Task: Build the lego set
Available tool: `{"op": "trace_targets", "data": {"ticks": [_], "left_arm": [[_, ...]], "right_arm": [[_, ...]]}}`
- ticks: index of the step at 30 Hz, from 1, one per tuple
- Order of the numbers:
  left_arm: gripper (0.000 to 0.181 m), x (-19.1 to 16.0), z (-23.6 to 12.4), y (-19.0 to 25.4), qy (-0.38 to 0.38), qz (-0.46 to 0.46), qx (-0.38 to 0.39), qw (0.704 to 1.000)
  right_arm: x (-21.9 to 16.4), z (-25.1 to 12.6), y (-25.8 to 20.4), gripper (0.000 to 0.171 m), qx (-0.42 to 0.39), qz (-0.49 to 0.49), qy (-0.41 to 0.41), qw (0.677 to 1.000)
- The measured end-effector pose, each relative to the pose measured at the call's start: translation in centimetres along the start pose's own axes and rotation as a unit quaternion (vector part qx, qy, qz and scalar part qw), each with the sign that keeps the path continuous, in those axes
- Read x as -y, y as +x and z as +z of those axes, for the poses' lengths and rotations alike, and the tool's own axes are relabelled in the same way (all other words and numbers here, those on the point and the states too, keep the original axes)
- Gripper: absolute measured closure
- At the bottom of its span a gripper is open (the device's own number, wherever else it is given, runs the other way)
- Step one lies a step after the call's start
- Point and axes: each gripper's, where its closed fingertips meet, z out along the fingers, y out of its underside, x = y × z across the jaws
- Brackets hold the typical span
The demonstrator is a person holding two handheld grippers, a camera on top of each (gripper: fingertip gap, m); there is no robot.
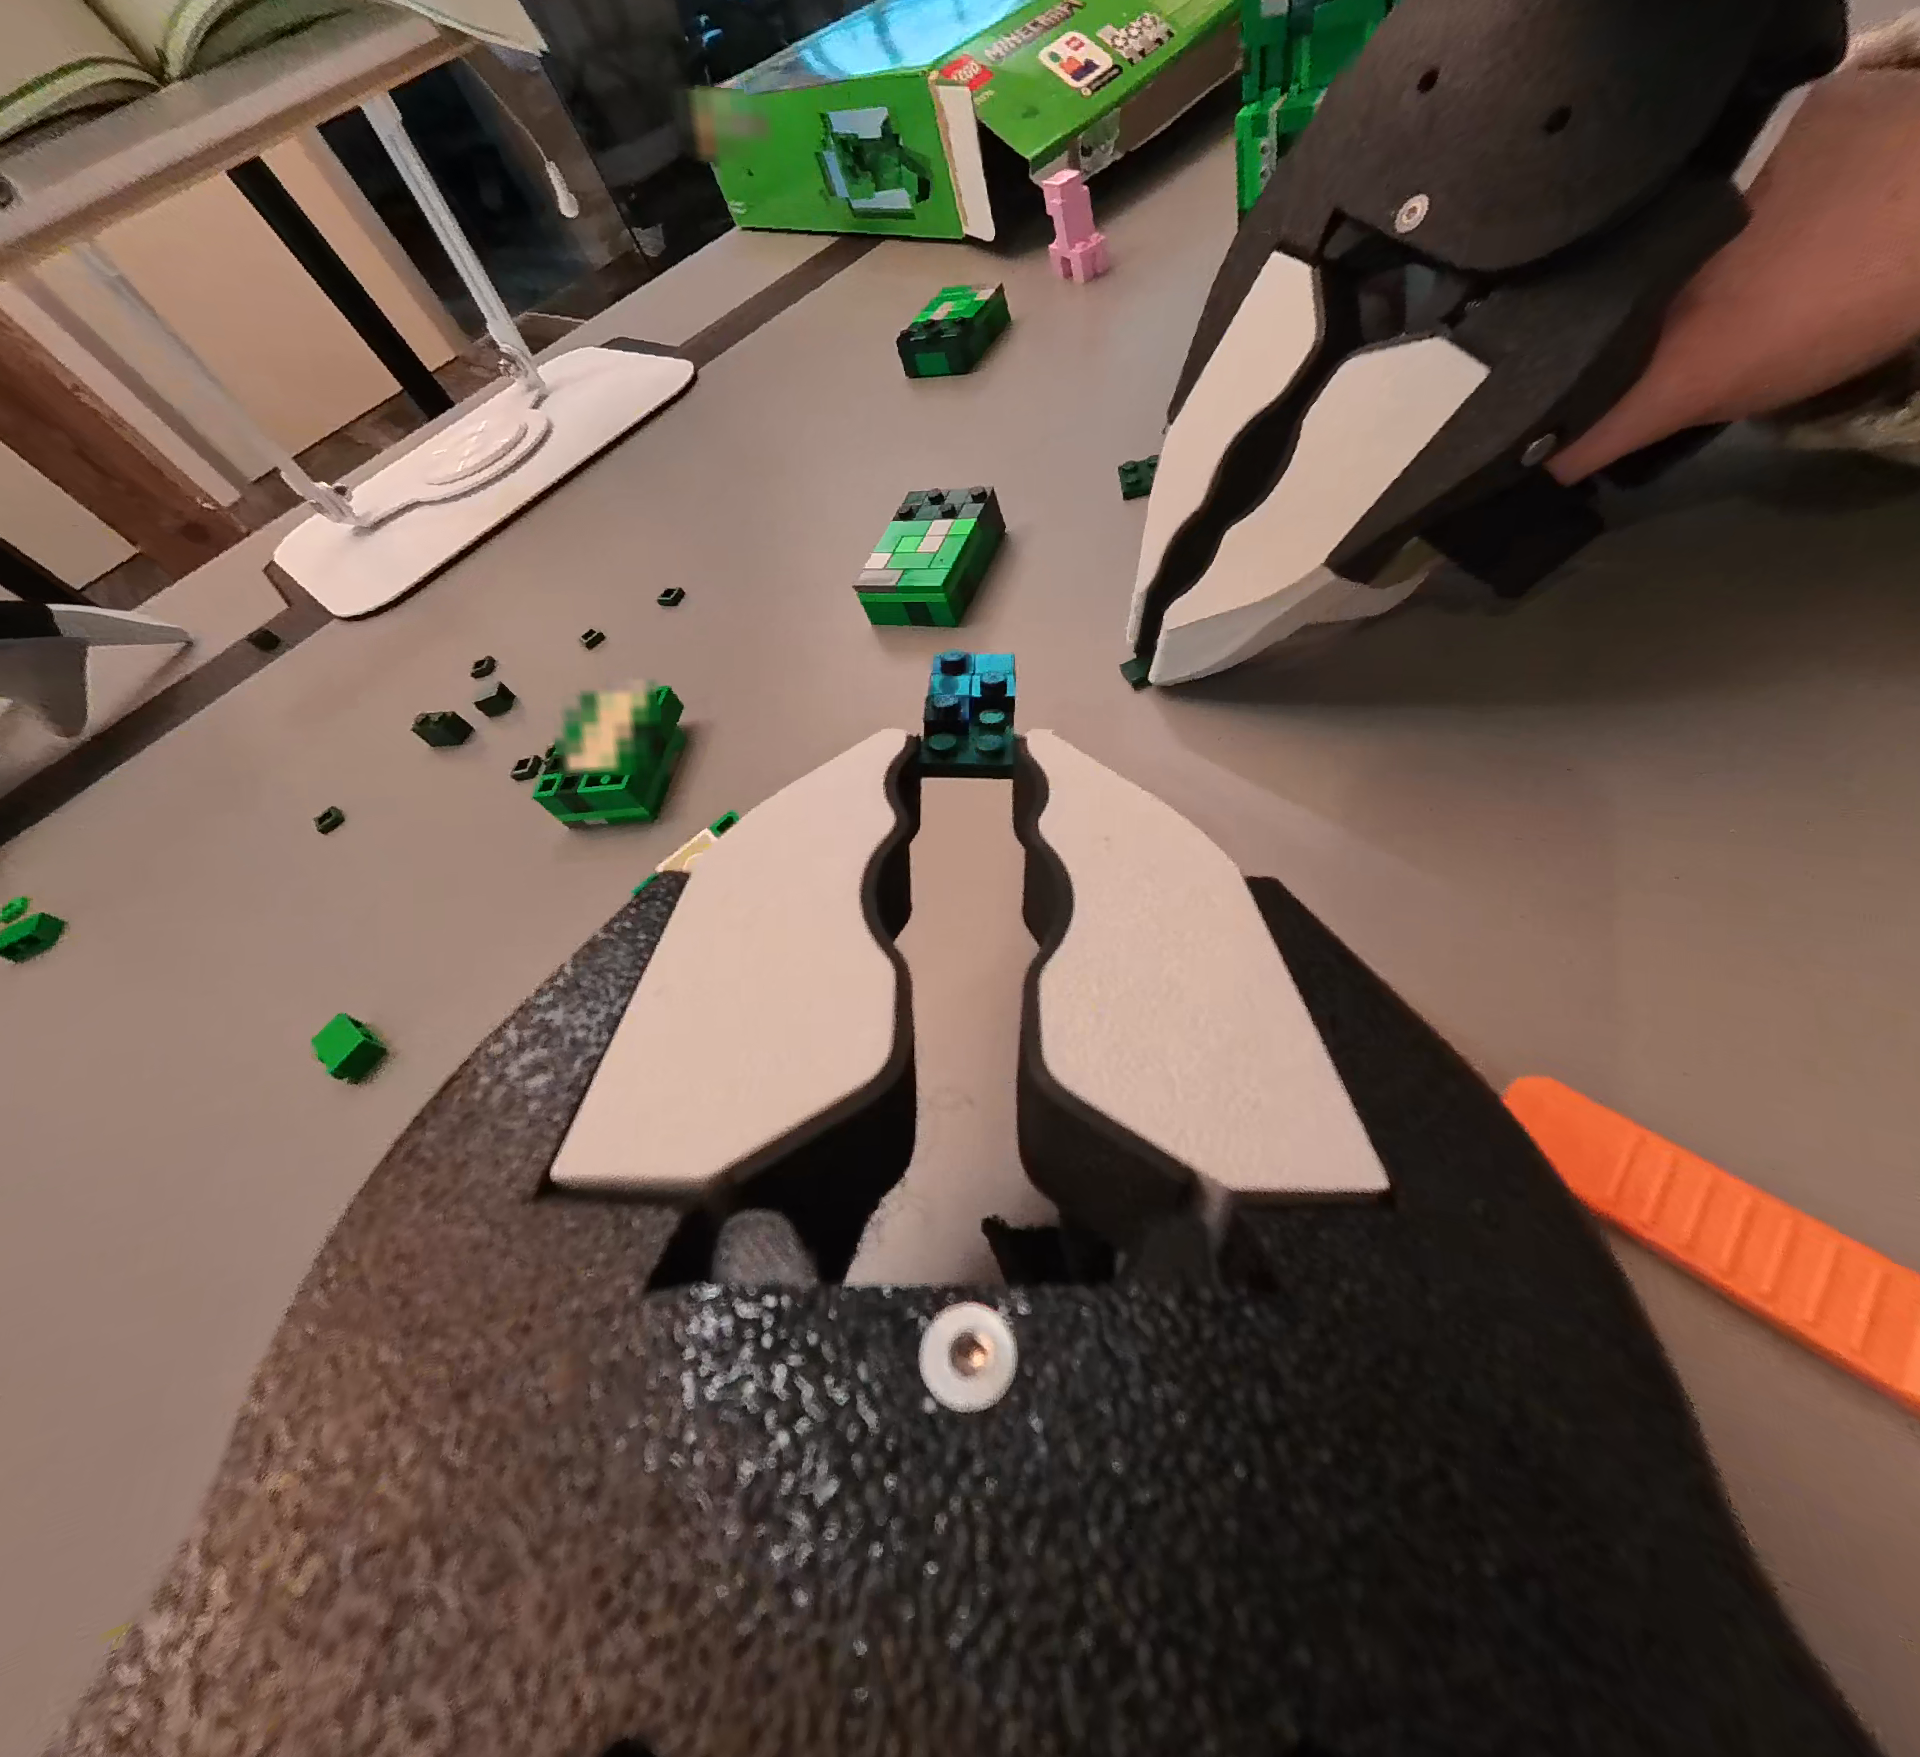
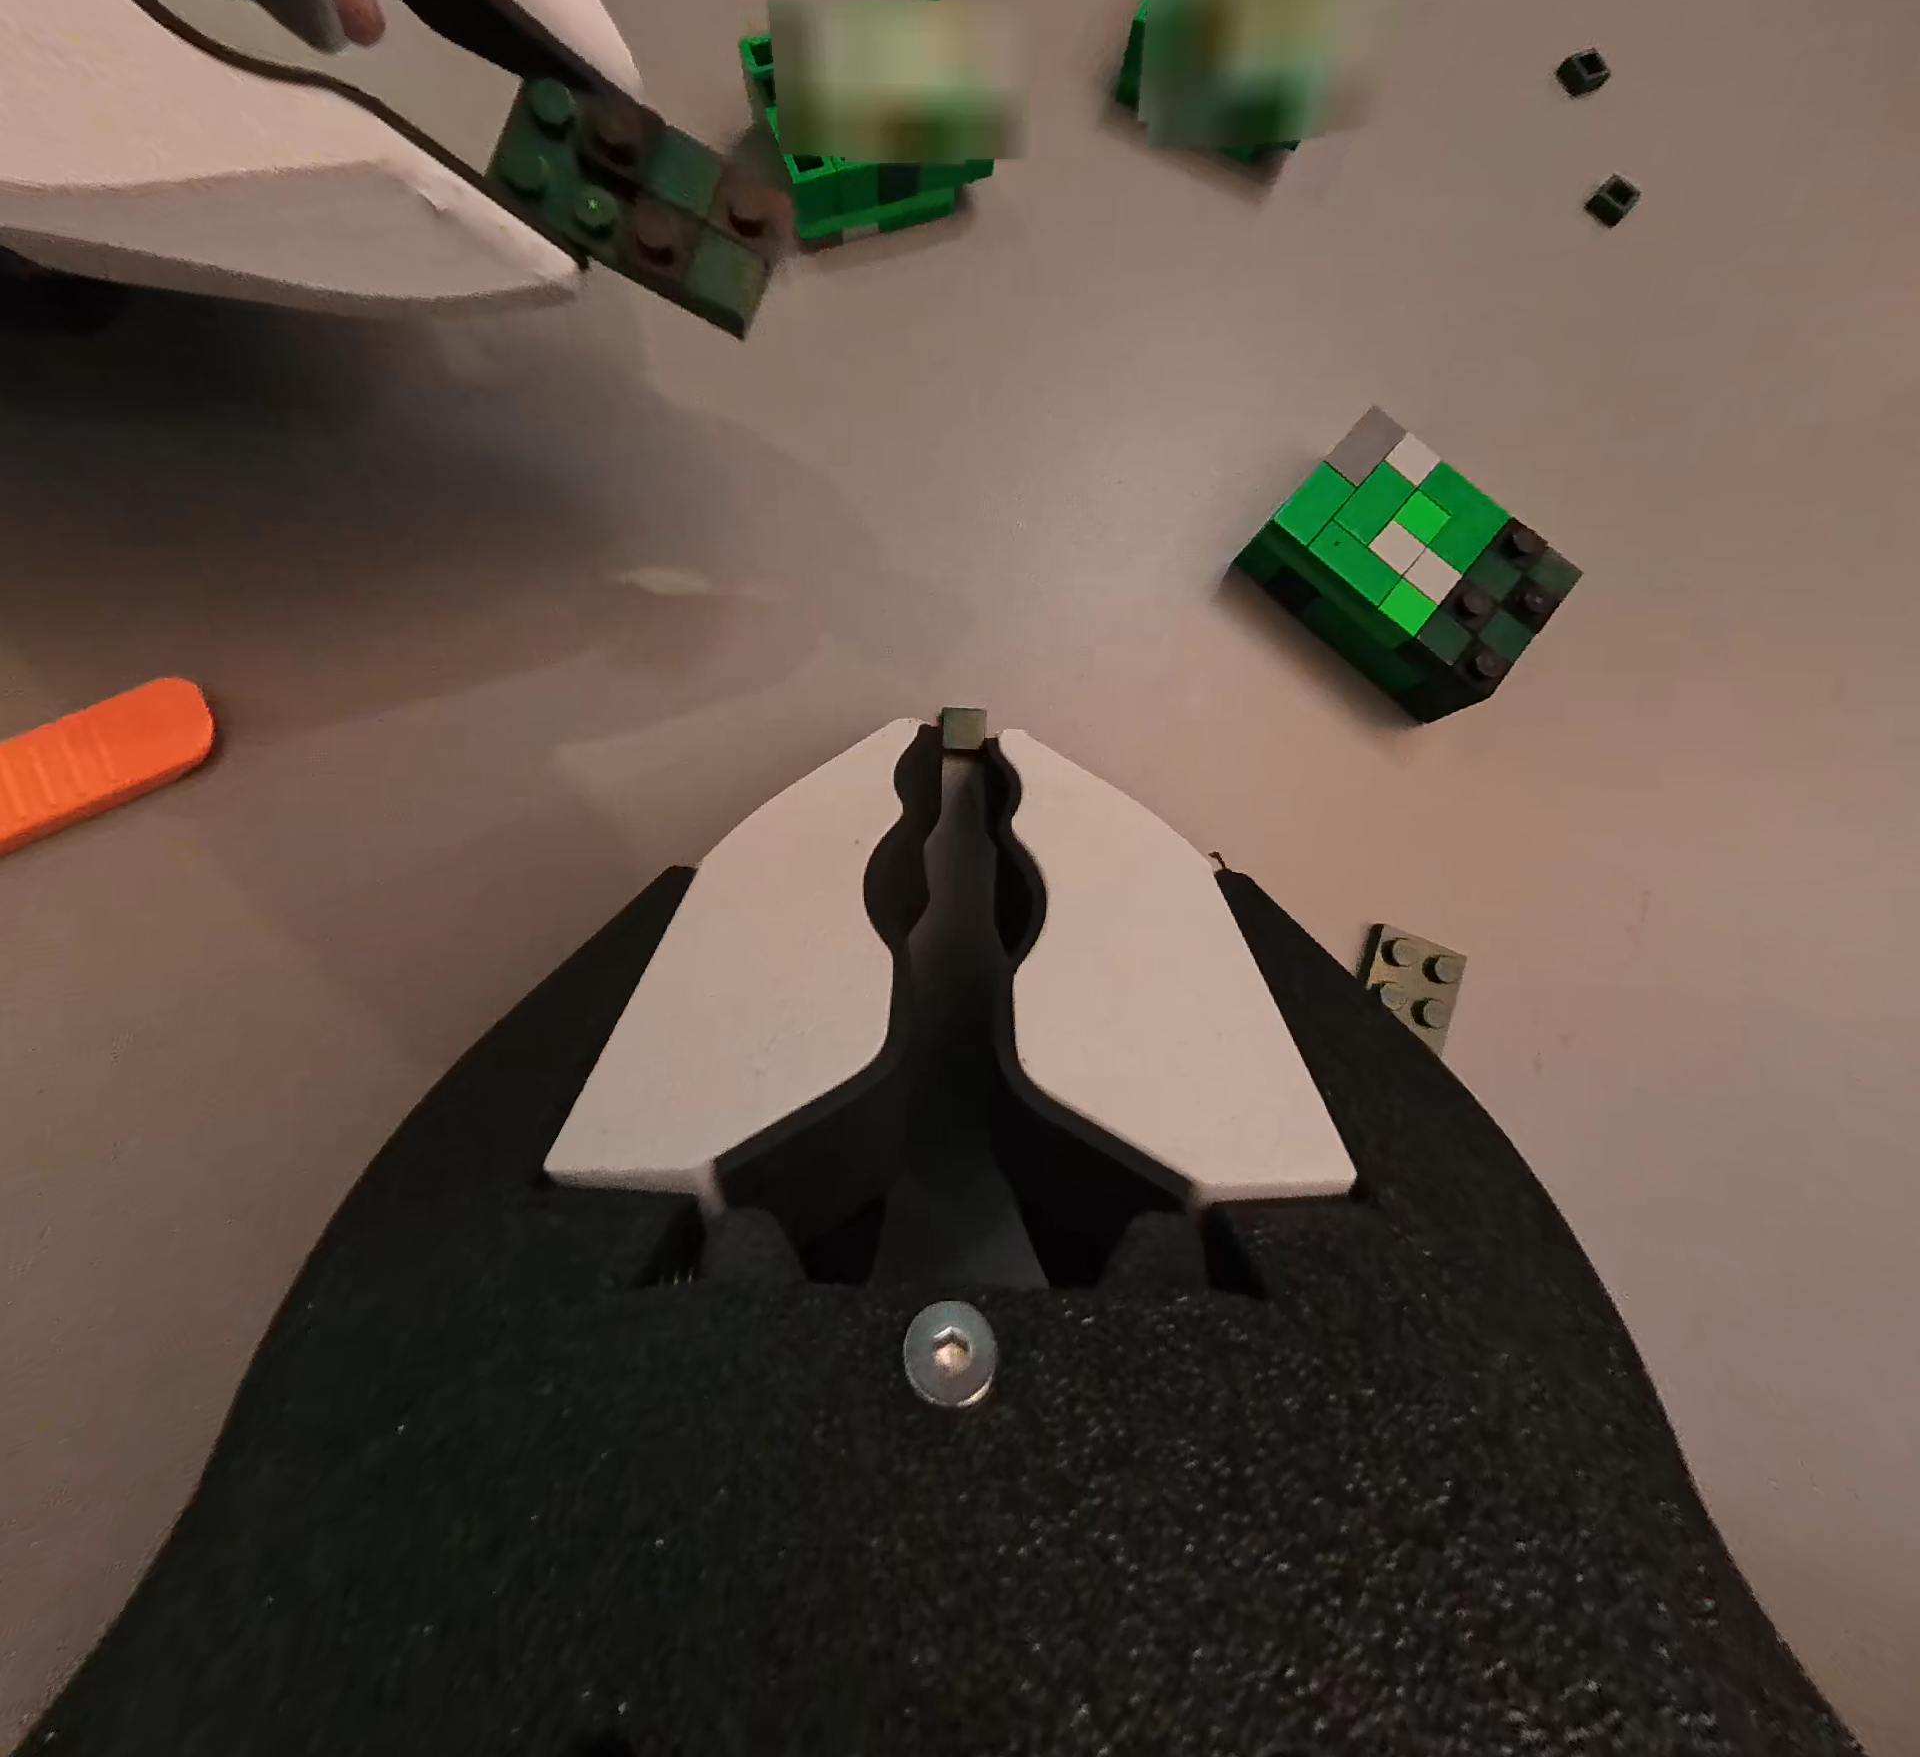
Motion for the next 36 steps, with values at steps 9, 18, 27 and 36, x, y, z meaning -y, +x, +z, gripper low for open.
{"op": "trace_targets", "data": {"ticks": [9, 18, 27, 36], "left_arm": [[0.165, 1.3, -0.6, 2.2, 0.019, -0.113, -0.114, 0.987], [0.166, 1.1, -0.9, 4.2, 0.002, -0.148, -0.221, 0.964], [0.166, 0.9, -0.9, 4.4, -0.006, -0.156, -0.245, 0.957], [0.166, 0.7, -0.8, 4.5, -0.008, -0.158, -0.251, 0.955]], "right_arm": [[6.3, -5.2, -3.8, 0.164, 0.143, -0.114, 0.156, 0.971], [5.6, -4.4, -6.0, 0.164, 0.222, -0.207, 0.092, 0.948], [5.0, -3.9, -6.2, 0.164, 0.232, -0.209, 0.073, 0.947], [4.8, -3.6, -5.8, 0.161, 0.209, -0.227, 0.062, 0.949]]}}
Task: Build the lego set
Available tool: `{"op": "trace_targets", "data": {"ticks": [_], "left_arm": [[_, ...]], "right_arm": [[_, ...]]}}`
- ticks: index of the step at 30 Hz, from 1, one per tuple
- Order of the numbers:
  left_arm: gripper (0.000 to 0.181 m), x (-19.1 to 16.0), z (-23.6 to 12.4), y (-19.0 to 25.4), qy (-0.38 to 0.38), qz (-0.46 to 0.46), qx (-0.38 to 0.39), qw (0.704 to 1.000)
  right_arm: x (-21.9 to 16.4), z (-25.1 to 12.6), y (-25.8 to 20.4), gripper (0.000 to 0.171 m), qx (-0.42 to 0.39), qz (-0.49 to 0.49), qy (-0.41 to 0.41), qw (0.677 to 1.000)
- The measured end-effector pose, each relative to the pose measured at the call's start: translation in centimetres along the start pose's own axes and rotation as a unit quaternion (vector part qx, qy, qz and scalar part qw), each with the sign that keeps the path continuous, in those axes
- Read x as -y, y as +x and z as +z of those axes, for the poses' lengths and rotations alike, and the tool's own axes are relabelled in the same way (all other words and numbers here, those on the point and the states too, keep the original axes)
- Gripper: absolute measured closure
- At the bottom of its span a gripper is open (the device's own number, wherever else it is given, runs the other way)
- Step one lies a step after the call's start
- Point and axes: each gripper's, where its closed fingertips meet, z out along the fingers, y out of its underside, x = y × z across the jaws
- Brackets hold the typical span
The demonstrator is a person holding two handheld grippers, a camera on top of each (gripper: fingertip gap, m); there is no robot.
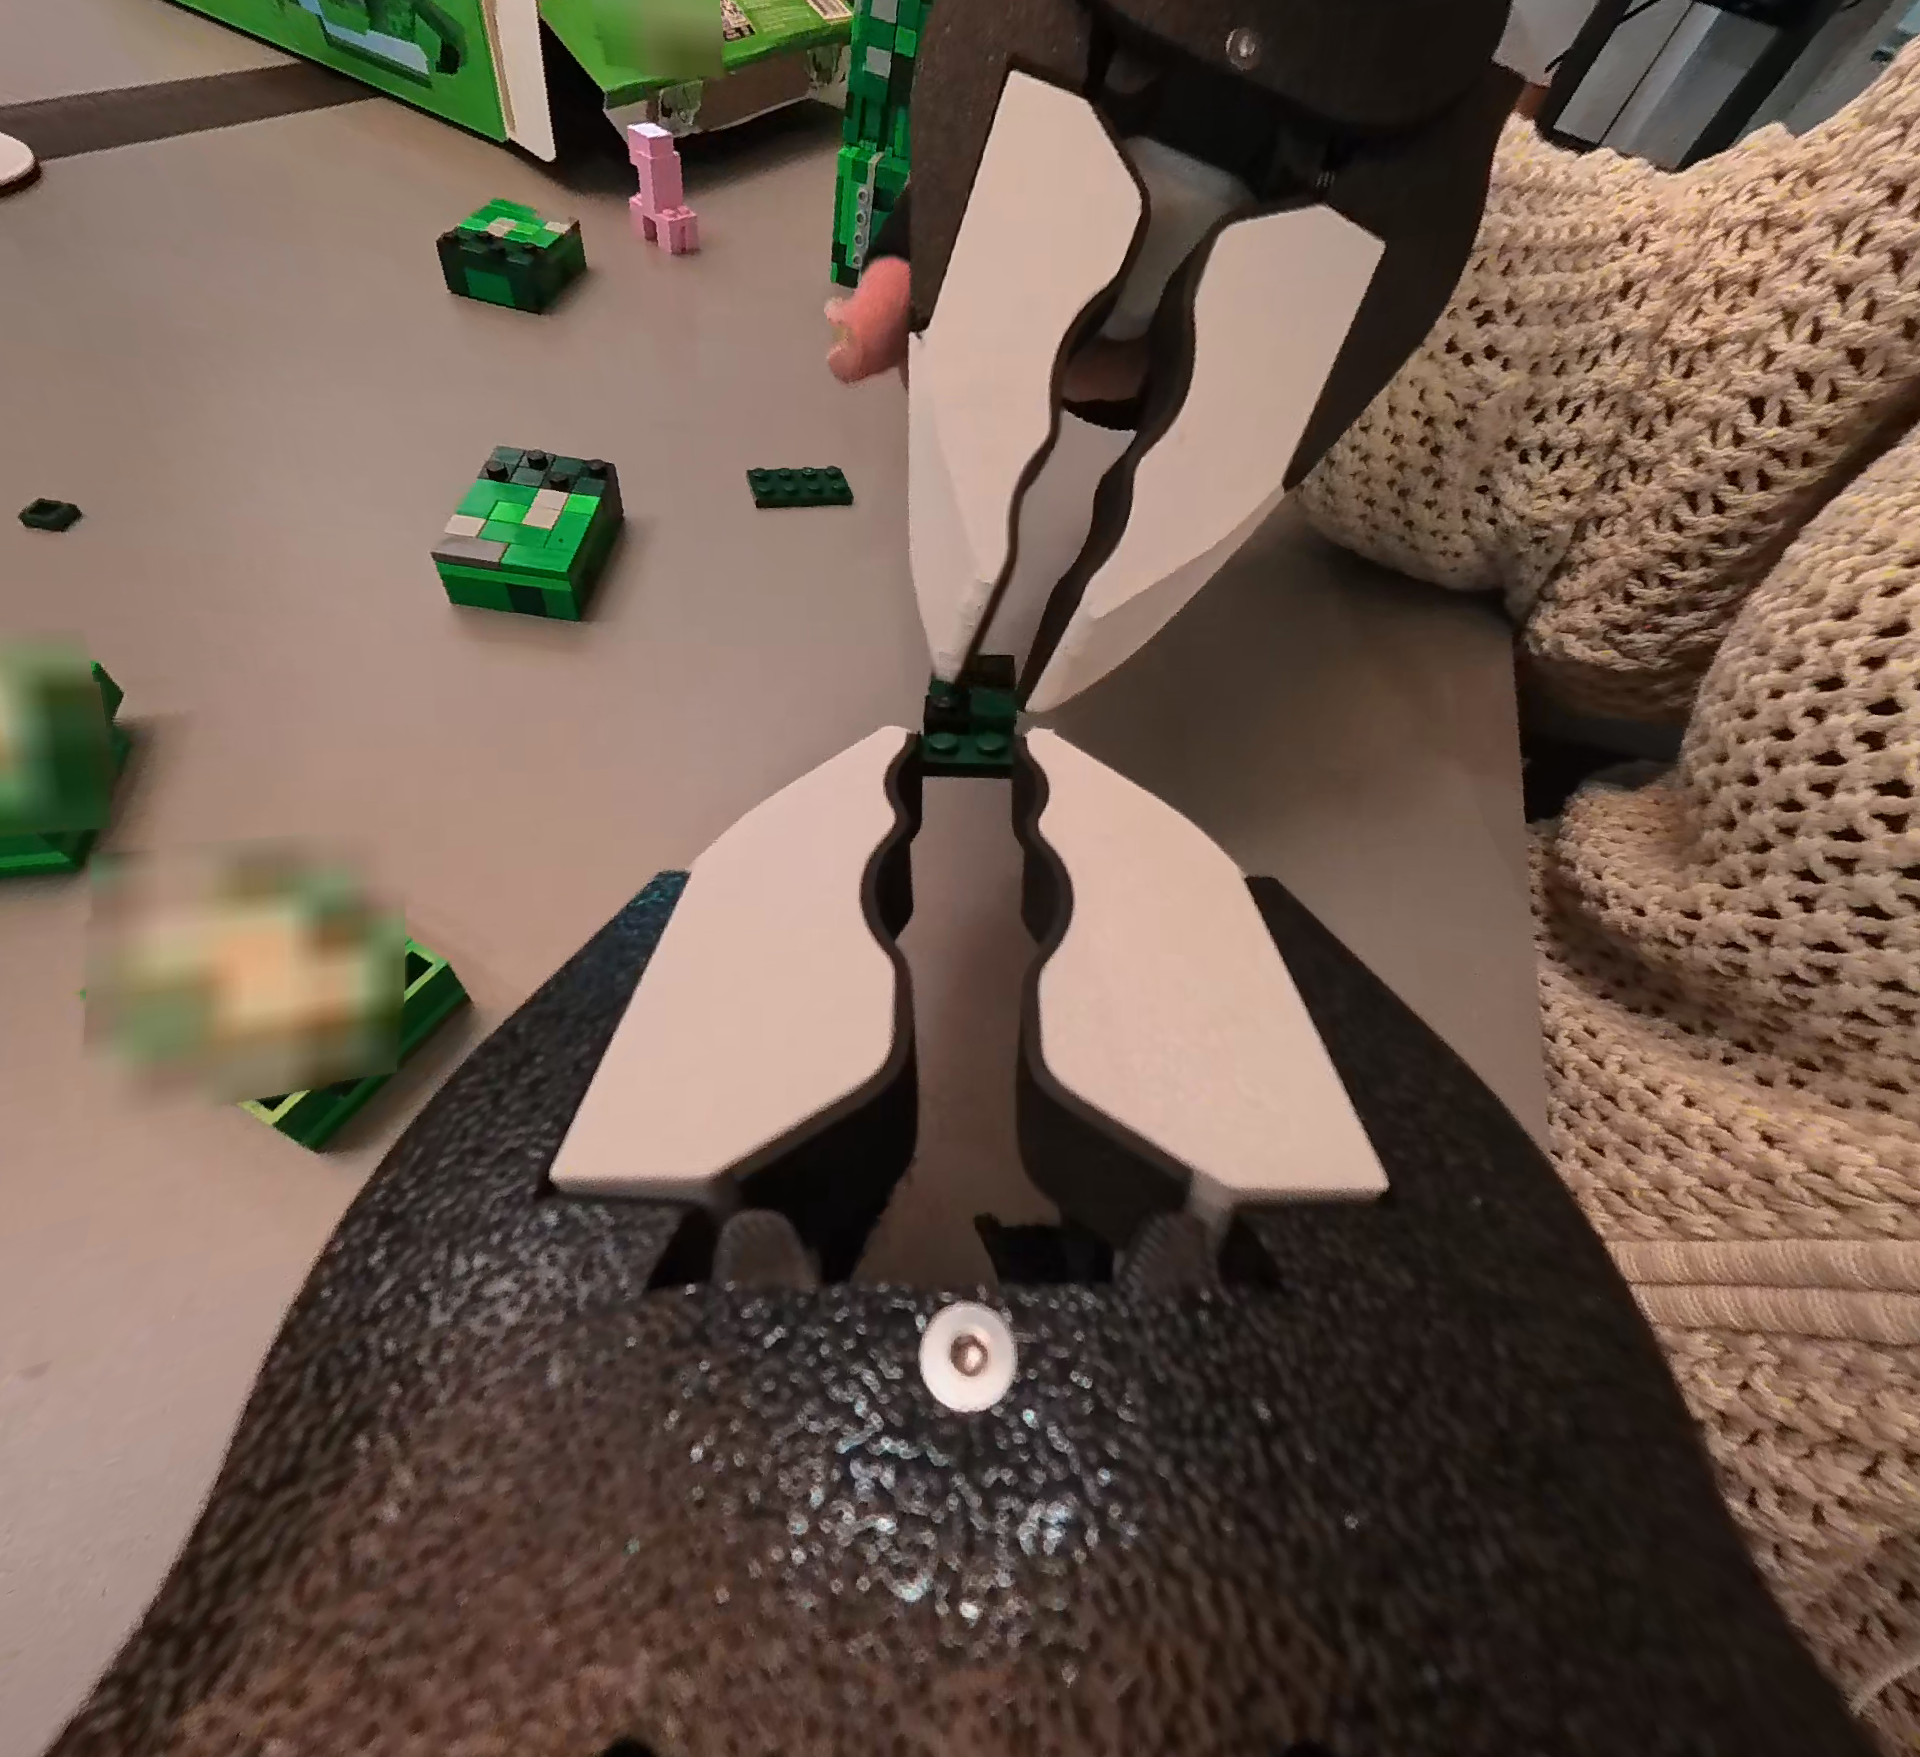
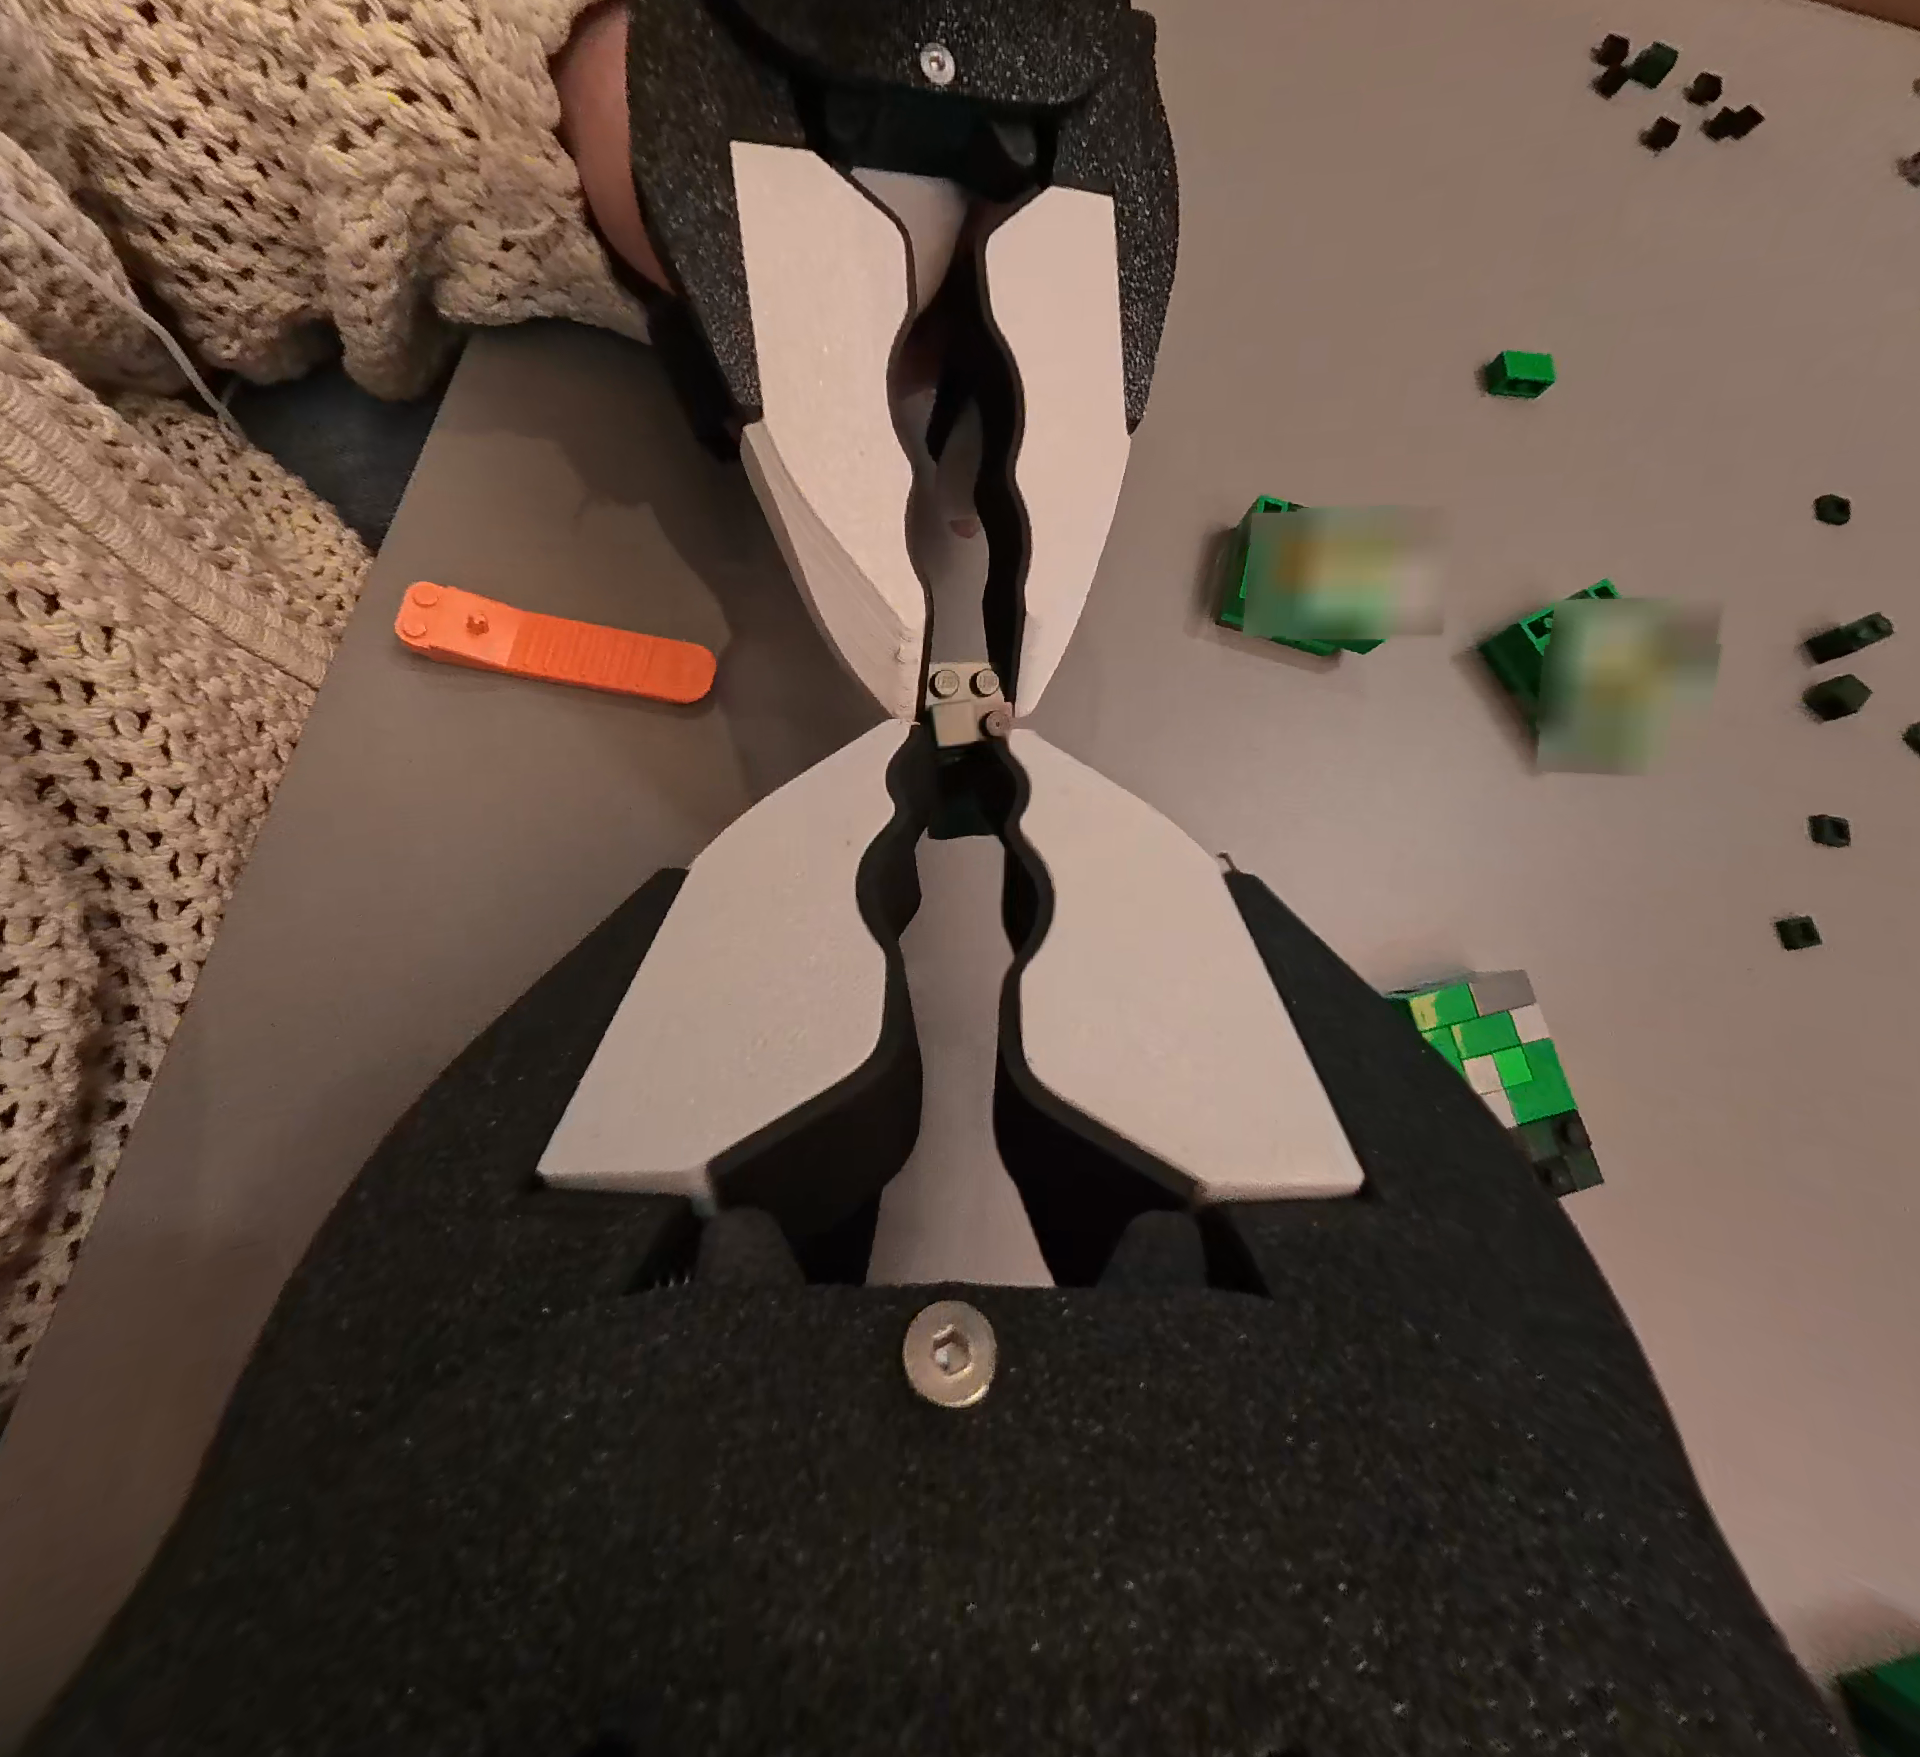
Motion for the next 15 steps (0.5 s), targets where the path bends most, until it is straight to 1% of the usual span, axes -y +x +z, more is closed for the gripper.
{"op": "trace_targets", "data": {"ticks": [5, 8, 9, 11, 12, 13, 15], "left_arm": [[0.166, 0.0, 0.1, -0.1, 0.002, -0.005, 0.001, 1.000], [0.166, 0.1, 0.1, -0.3, 0.005, -0.014, 0.009, 1.000], [0.166, 0.1, 0.0, -0.5, 0.007, -0.018, 0.012, 1.000], [0.166, 0.2, -0.1, -1.0, 0.012, -0.031, 0.016, 0.999], [0.166, 0.2, -0.2, -1.2, 0.015, -0.037, 0.018, 0.999], [0.166, 0.3, -0.2, -1.4, 0.017, -0.042, 0.019, 0.999], [0.166, 0.4, -0.2, -1.6, 0.019, -0.049, 0.019, 0.998]], "right_arm": [[0.0, 0.0, 0.1, 0.159, -0.014, -0.014, 0.002, 1.000], [0.3, -0.4, 0.2, 0.150, -0.039, -0.024, 0.019, 0.999], [0.4, -0.5, 0.2, 0.145, -0.056, -0.042, 0.029, 0.997], [0.6, -0.7, 0.4, 0.140, -0.113, -0.109, 0.047, 0.987], [0.7, -0.7, 0.5, 0.138, -0.152, -0.147, 0.052, 0.976], [0.7, -0.7, 0.7, 0.139, -0.191, -0.188, 0.050, 0.962], [0.4, -0.3, 0.7, 0.139, -0.244, -0.260, 0.031, 0.934]]}}
